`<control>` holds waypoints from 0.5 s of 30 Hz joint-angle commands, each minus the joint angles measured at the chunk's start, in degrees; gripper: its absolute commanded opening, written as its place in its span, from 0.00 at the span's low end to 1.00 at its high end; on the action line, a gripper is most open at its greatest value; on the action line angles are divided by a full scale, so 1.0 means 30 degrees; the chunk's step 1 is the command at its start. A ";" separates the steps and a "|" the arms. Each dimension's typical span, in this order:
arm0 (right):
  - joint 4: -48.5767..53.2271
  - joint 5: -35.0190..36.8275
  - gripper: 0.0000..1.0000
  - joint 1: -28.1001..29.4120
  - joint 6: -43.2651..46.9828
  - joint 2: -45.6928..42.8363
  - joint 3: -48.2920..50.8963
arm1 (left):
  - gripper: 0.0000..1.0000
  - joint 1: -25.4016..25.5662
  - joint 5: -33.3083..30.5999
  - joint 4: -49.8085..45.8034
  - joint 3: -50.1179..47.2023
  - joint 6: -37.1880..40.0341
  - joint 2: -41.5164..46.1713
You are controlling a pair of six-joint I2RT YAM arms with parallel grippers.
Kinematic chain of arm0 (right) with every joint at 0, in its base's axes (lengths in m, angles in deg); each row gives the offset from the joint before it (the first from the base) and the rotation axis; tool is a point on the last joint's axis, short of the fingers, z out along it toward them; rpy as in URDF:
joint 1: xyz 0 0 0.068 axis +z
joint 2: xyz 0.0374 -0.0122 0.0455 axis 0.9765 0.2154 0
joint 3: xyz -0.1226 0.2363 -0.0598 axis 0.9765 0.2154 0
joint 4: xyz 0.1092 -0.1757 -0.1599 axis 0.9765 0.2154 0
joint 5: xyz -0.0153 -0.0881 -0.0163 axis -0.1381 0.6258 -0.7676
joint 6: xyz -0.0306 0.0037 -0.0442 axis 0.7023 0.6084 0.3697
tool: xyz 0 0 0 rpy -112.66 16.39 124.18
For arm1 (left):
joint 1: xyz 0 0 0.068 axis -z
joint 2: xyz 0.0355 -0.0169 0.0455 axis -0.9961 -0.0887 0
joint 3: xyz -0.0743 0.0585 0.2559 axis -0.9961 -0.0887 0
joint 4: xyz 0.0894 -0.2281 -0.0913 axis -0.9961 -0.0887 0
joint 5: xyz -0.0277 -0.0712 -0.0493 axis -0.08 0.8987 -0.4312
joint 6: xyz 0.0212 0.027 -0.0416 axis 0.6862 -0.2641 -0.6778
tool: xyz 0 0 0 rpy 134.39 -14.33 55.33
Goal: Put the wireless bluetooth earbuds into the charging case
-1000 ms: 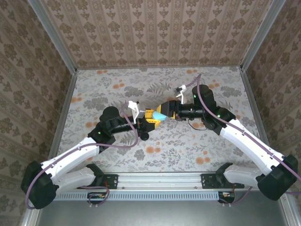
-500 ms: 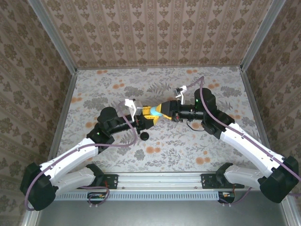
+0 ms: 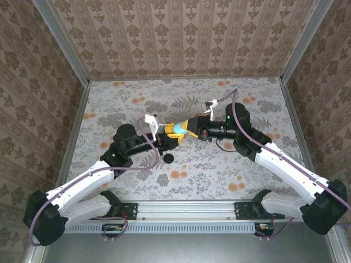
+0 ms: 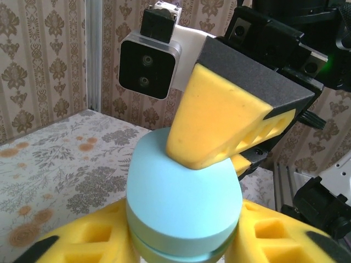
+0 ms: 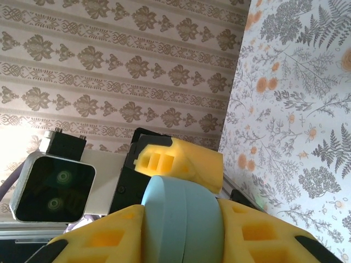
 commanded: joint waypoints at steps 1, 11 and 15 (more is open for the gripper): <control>-0.1081 -0.0129 0.17 0.0269 -0.0336 0.0199 -0.0019 | 0.54 0.0081 0.0085 -0.1322 0.0368 0.0547 0.0482; 0.0024 0.0503 0.15 -0.0842 -0.0117 0.0622 -0.0377 | 0.85 0.0015 -0.1222 -0.3585 -0.0004 0.1670 0.2271; 0.2026 0.1427 0.15 -0.1599 0.1796 0.1369 -0.0718 | 0.89 -0.0090 -0.3302 -0.5357 -0.0294 0.2018 0.3358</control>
